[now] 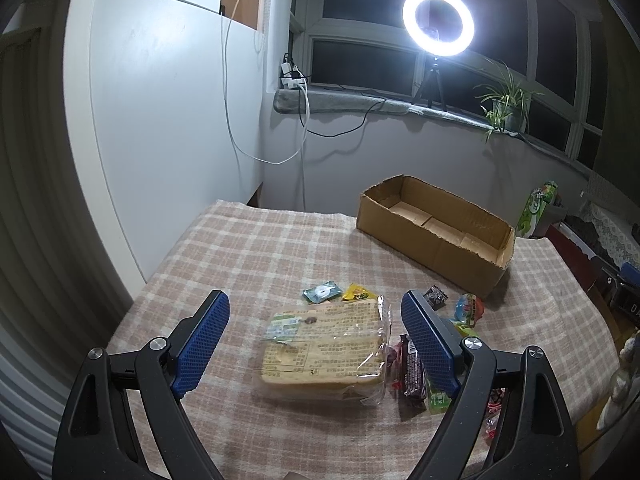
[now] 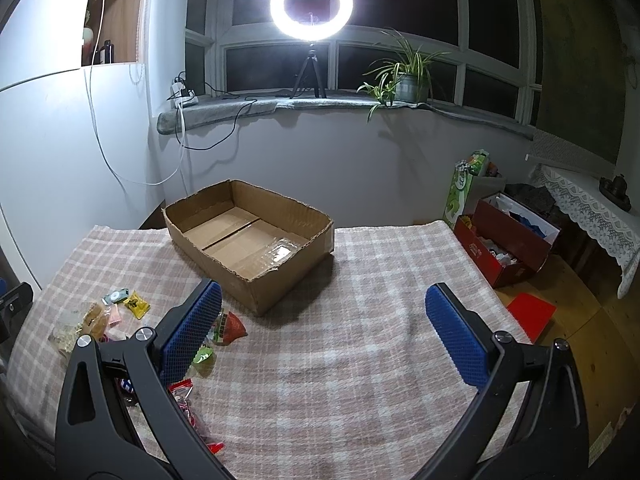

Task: Organize snacks

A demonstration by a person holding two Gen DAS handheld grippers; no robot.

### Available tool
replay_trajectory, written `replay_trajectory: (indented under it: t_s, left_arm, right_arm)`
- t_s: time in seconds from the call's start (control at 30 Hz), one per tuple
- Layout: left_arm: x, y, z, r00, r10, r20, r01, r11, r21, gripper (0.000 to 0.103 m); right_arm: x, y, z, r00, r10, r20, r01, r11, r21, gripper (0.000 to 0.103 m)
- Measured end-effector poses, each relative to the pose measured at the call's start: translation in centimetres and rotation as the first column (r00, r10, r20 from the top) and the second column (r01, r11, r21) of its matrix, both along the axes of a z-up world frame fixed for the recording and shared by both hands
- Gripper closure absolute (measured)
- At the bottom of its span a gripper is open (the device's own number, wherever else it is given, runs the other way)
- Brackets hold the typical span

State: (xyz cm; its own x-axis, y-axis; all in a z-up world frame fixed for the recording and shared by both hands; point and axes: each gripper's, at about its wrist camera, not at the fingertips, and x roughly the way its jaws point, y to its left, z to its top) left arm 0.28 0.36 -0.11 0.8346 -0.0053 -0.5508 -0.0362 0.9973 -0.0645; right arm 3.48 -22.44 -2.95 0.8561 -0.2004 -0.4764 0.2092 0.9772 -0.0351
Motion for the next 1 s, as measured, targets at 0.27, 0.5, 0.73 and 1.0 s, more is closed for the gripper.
replay_trajectory:
  t_s: [0.27,0.5,0.73,1.0]
  left_arm:
    - [0.4,0.1,-0.2,1.0,0.0,-0.005,0.0,1.0,0.014,0.015]
    - [0.9,1.7,-1.0,0.998,-0.003,-0.063,-0.001,0.998,-0.063,0.015]
    - [1.4,5.1,-2.4,0.997,0.002,-0.083,-0.019,0.979,-0.205,0.015]
    - [1.7,7.4,-4.6,0.983,-0.059,-0.172,0.001,0.947,-0.322,0.017]
  right_arm:
    - [0.4,0.0,-0.1,1.0,0.012,-0.019,-0.012,1.0,0.0,0.0]
    - [1.3,0.2,-0.3,0.999,0.026,-0.047,-0.026,1.0,0.006,0.0]
    - [2.1,1.1,-0.7,0.991,0.111,-0.077,-0.107,0.993,0.052,0.0]
    - [4.1,2.6,-2.1,0.943,0.309,-0.126,-0.269,0.928,0.259,0.0]
